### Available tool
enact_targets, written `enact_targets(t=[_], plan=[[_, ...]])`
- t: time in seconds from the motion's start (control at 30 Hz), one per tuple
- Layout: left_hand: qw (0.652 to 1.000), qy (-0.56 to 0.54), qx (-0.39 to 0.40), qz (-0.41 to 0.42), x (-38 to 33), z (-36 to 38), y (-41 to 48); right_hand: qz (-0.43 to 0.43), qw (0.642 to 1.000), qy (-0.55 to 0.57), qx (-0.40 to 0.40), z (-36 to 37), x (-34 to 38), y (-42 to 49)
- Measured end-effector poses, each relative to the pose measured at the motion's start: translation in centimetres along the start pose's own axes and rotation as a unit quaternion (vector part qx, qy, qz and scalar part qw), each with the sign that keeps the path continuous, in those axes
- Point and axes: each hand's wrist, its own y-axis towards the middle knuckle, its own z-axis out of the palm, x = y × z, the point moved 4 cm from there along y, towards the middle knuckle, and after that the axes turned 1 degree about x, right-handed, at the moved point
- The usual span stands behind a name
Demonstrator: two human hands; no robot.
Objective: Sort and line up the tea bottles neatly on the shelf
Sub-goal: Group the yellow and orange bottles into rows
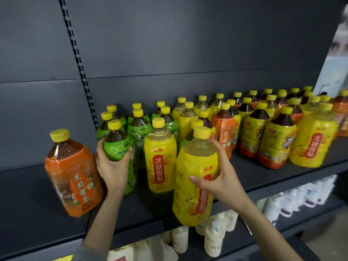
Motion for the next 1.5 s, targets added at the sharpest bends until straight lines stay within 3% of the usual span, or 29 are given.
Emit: enact_targets(t=[0.33, 0.5, 0.83, 0.9, 1.0, 1.07, 1.17, 1.23, 1.3, 1.37, 1.5], plan=[[0.998, 0.059, 0.017, -0.004, -0.3, 1.4, -0.7, 0.007, 0.992, -0.065, -0.109, -6.6, -0.9, 1.7], [0.996, 0.079, 0.04, 0.024, 0.1, 1.4, -0.7, 0.036, 0.968, -0.19, -0.159, -8.8, -3.1, 3.3], [0.996, 0.047, 0.067, 0.04, 0.0, 1.0, -0.9, 0.067, 0.973, -0.177, -0.129, -8.0, -6.5, 5.4], [0.996, 0.045, 0.07, 0.042, -0.1, 0.9, -1.0, 0.066, 0.968, -0.182, -0.158, -7.8, -6.4, 5.4], [0.995, 0.062, 0.056, 0.055, -0.4, 0.6, -1.0, -0.04, 0.942, -0.197, -0.27, -5.8, -3.2, 4.6], [0.993, 0.085, 0.038, 0.073, -1.2, 0.8, -0.9, -0.145, 0.926, -0.181, -0.298, -2.8, 0.1, 3.9], [0.977, 0.173, 0.01, 0.125, -2.6, 1.5, -0.7, -0.229, 0.939, -0.167, -0.196, 3.0, 2.2, 2.8], [0.959, 0.24, -0.001, 0.149, -2.8, 1.9, -0.6, -0.206, 0.963, -0.14, -0.106, 6.5, 1.9, 2.5], [0.957, 0.271, 0.021, 0.102, -2.3, 2.2, -0.3, -0.156, 0.979, -0.119, -0.056, 8.9, 0.6, 2.8], [0.953, 0.292, 0.045, 0.067, -1.7, 2.2, 0.0, -0.124, 0.979, -0.147, -0.061, 10.3, -0.7, 3.8], [0.948, 0.302, 0.054, 0.081, -1.5, 1.7, 0.2, -0.1, 0.965, -0.226, -0.088, 11.5, -2.3, 5.7]])
